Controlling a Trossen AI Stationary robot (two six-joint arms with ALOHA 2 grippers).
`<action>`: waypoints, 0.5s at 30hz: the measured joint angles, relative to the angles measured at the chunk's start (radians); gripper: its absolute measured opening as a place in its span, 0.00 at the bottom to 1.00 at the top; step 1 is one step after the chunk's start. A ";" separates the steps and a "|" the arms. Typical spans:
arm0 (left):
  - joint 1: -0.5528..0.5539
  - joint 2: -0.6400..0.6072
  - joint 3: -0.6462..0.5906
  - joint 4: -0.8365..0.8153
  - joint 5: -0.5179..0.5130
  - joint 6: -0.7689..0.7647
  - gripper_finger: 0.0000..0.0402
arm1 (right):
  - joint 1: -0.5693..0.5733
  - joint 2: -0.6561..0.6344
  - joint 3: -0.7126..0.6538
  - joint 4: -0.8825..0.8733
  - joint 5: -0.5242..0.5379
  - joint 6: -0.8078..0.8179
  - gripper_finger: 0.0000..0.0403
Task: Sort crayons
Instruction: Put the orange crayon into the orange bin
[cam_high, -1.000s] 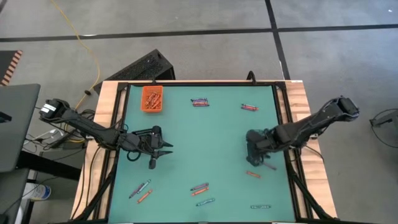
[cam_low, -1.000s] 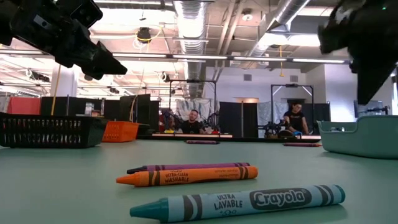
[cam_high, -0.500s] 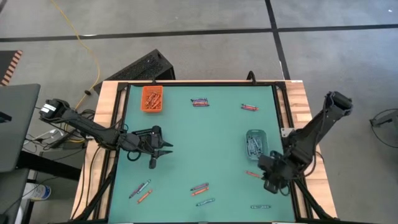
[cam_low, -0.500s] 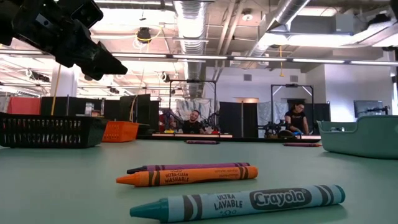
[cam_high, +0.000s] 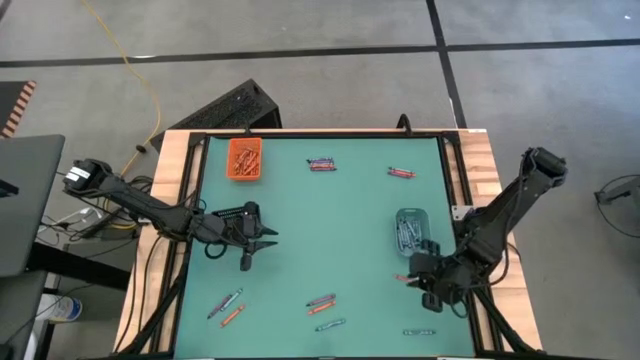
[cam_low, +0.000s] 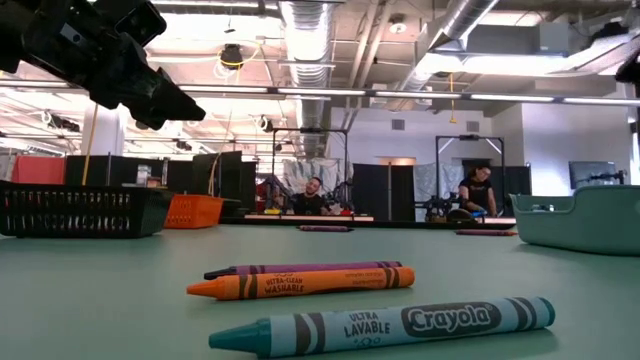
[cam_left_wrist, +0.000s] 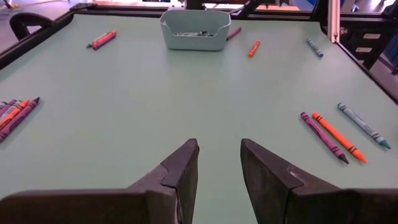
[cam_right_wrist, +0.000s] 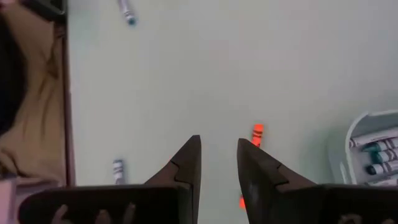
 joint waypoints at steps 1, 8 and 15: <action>0.000 0.000 0.000 0.000 0.000 -0.001 0.27 | -0.001 0.000 -0.022 0.020 -0.001 0.004 0.24; 0.000 0.000 0.000 -0.005 -0.001 -0.017 0.27 | 0.031 0.044 -0.115 0.101 -0.033 0.007 0.24; 0.000 0.000 0.000 -0.003 -0.002 -0.026 0.27 | 0.039 0.184 -0.114 0.099 -0.059 0.017 0.24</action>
